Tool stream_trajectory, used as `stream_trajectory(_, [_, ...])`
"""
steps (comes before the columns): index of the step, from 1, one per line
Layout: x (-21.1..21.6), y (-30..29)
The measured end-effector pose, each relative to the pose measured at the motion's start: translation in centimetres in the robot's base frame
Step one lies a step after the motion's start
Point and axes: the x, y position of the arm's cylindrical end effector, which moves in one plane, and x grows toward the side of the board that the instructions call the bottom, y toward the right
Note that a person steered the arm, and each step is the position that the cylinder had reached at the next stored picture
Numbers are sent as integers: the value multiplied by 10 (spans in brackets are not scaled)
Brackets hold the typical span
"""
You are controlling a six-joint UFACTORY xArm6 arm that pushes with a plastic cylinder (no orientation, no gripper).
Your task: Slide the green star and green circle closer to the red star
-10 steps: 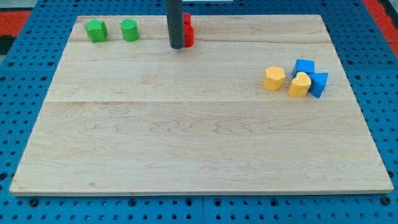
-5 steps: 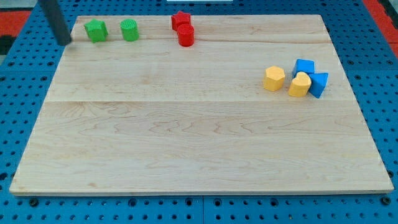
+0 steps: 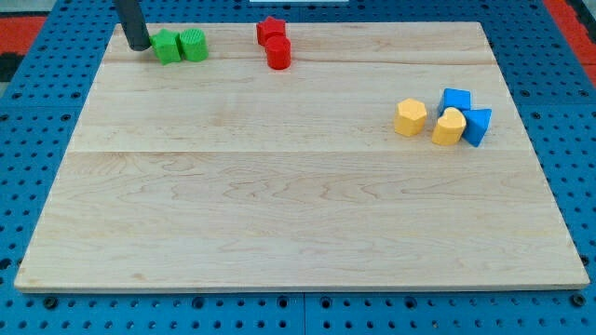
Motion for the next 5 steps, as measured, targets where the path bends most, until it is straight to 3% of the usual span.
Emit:
stream_trajectory(4, [1,108])
stream_trajectory(5, [22,124])
